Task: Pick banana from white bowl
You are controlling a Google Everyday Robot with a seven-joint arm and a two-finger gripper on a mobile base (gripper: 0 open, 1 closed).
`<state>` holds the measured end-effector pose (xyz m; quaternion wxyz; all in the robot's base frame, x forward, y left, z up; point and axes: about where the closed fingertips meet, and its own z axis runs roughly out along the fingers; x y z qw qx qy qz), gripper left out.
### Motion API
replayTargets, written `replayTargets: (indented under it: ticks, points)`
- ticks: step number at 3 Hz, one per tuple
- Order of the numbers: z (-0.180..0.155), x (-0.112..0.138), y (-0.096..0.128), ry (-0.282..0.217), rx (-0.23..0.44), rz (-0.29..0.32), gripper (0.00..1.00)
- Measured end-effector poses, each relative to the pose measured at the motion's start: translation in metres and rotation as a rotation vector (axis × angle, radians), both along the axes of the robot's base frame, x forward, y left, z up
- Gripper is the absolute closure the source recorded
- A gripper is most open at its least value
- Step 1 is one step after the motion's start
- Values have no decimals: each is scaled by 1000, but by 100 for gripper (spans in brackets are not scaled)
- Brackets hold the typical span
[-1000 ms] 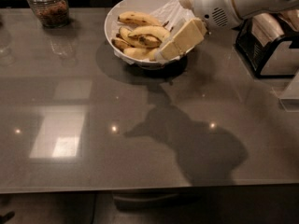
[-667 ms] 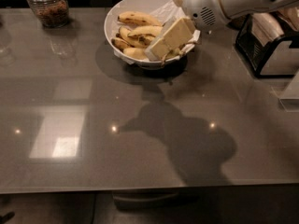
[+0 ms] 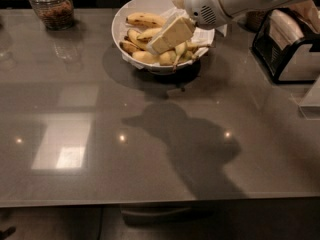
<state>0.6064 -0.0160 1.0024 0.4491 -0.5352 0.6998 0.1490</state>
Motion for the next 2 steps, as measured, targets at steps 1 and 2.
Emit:
replayTargets:
  ticks: [1,2]
  points:
    - [-3,11,0,-8,-11,-13,32]
    - [-7,21,-6,-9,-24,-35,39]
